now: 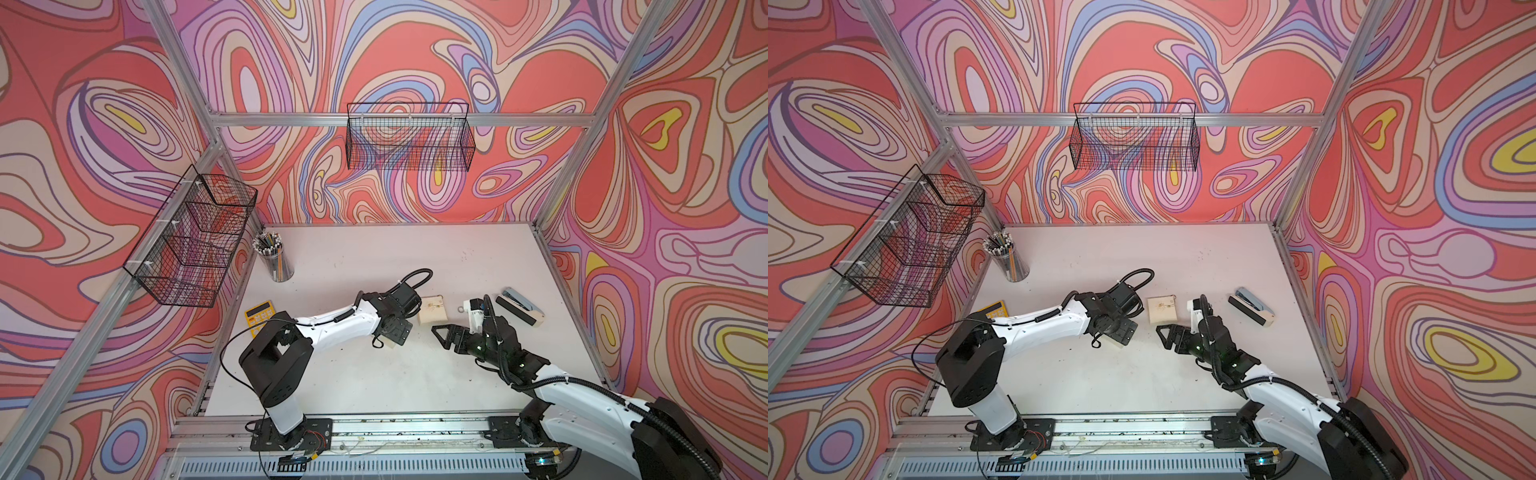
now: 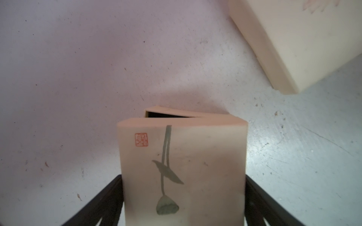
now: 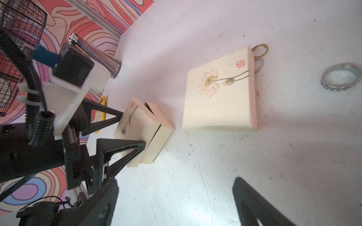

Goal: Take the rings out of the lift-off lid box
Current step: Close the lid on the jewelry box.

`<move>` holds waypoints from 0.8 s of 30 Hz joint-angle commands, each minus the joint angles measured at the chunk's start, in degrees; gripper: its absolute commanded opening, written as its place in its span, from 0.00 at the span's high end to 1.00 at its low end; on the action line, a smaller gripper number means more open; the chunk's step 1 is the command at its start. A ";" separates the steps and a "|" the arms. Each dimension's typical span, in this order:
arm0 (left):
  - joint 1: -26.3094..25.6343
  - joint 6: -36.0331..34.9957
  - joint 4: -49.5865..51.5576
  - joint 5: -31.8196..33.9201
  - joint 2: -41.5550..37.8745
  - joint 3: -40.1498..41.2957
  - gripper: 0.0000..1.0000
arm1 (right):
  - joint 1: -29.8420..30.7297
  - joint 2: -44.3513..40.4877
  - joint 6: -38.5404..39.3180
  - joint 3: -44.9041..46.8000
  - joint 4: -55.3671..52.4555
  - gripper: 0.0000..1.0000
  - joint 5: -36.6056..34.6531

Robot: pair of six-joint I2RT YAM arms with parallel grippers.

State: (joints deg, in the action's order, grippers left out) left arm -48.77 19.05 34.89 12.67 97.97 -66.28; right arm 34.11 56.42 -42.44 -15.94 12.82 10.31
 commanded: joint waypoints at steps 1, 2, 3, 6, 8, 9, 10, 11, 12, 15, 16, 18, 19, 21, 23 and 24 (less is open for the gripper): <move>-0.18 -0.68 -0.46 0.39 -0.70 0.36 0.08 | 0.27 0.05 0.48 -1.37 -0.07 0.04 -0.64; -0.21 -0.76 -0.27 0.87 -0.47 0.36 0.08 | 0.26 -0.08 0.50 -1.24 -0.08 0.04 -0.55; -0.19 -0.93 -0.03 1.17 -0.13 0.15 0.08 | 0.24 -0.16 0.44 -1.24 -0.09 0.04 -0.69; -0.21 -1.16 0.26 1.41 0.61 0.18 0.08 | 0.26 -0.11 0.45 -1.41 -0.43 0.04 -0.89; -0.19 -1.12 -0.06 1.06 0.49 0.40 0.08 | 0.26 0.05 0.50 -1.38 -0.44 0.04 -0.96; -0.26 -1.04 -0.33 0.90 0.31 0.62 0.08 | 0.26 0.12 0.53 -1.37 -0.55 0.04 -1.23; -0.19 -1.03 -0.51 0.78 0.12 0.86 0.08 | 0.30 0.17 0.54 -1.46 -0.51 0.04 -1.32; -0.20 -1.15 -0.70 0.70 -0.05 1.02 0.07 | 0.26 0.43 0.50 -1.52 -0.60 0.04 -1.49; -0.18 -1.25 -0.81 0.54 -0.14 1.17 0.07 | 0.26 0.53 0.51 -1.50 -0.56 0.04 -1.51; -0.19 -1.65 -0.71 0.70 -0.15 1.58 0.07 | 0.26 0.84 0.49 -1.59 -0.45 0.04 -1.36; -0.22 -1.81 -0.80 0.54 -0.24 1.68 0.06 | 0.26 0.98 0.46 -1.72 -0.52 0.04 -1.34; -0.20 -2.17 -1.38 0.51 -0.29 2.12 0.06 | 0.28 1.10 0.49 -1.85 -0.60 0.04 -1.42; -0.18 -2.41 -1.71 0.47 -0.26 2.30 0.06 | 0.26 1.04 0.46 -1.86 -0.56 0.04 -1.37; -0.21 -2.87 -1.98 0.96 0.00 2.39 0.06 | 0.26 1.11 0.46 -1.87 -0.42 0.04 -1.34; -0.18 -3.31 -2.24 1.28 0.20 2.52 0.06 | 0.26 1.17 0.50 -1.82 -0.51 0.04 -1.37; -0.24 -3.53 -2.43 1.39 0.20 2.54 0.06 | 0.26 1.22 0.50 -1.86 -0.52 0.04 -1.26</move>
State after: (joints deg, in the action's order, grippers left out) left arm -48.77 17.02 32.75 13.10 98.02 -64.71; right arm 34.11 57.21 -42.44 -16.19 12.16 9.82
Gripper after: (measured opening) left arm 0.943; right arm 0.956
